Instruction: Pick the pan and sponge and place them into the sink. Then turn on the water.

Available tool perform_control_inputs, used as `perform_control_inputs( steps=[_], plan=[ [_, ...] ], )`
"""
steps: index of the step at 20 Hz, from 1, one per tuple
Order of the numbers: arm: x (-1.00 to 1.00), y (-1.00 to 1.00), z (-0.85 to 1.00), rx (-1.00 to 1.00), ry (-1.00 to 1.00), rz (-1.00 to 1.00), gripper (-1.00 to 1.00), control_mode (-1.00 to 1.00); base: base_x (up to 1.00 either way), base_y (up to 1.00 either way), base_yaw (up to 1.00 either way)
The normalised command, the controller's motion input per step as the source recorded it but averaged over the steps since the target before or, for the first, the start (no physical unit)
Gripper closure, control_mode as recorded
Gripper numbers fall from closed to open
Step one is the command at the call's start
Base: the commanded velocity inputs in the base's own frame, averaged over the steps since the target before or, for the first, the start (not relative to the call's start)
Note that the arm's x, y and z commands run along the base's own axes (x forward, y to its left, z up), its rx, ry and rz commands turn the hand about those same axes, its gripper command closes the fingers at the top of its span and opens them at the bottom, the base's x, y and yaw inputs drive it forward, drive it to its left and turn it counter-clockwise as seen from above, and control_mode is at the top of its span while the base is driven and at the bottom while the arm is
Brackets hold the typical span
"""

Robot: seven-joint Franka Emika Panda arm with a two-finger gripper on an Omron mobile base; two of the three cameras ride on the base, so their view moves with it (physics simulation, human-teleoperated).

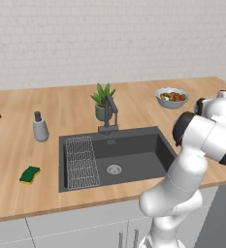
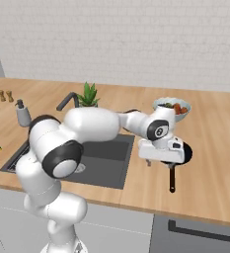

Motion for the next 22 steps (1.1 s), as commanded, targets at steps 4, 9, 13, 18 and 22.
perform_control_inputs(
  steps=[4, 9, 13, 18, 22],
  plan=[
    [0.03, -0.10, -0.26, 0.00, 0.00, 0.00, -1.00, -1.00, 0.00, 0.00, 0.00],
    [0.08, -0.07, -0.29, 0.00, 0.00, 0.00, -1.00, -1.00, 0.00, 0.00, 0.00],
    [0.12, -0.17, -0.26, 0.00, 0.00, 0.00, -1.00, -1.00, 0.00, 0.00, 0.00],
    [0.16, -0.18, -0.23, 0.00, 0.00, 0.00, -1.00, -1.00, 0.00, 0.00, 0.00],
    [0.18, -0.24, -0.16, 0.00, 0.00, 0.00, -1.00, -1.00, 0.00, 0.00, 0.00]
  ],
)
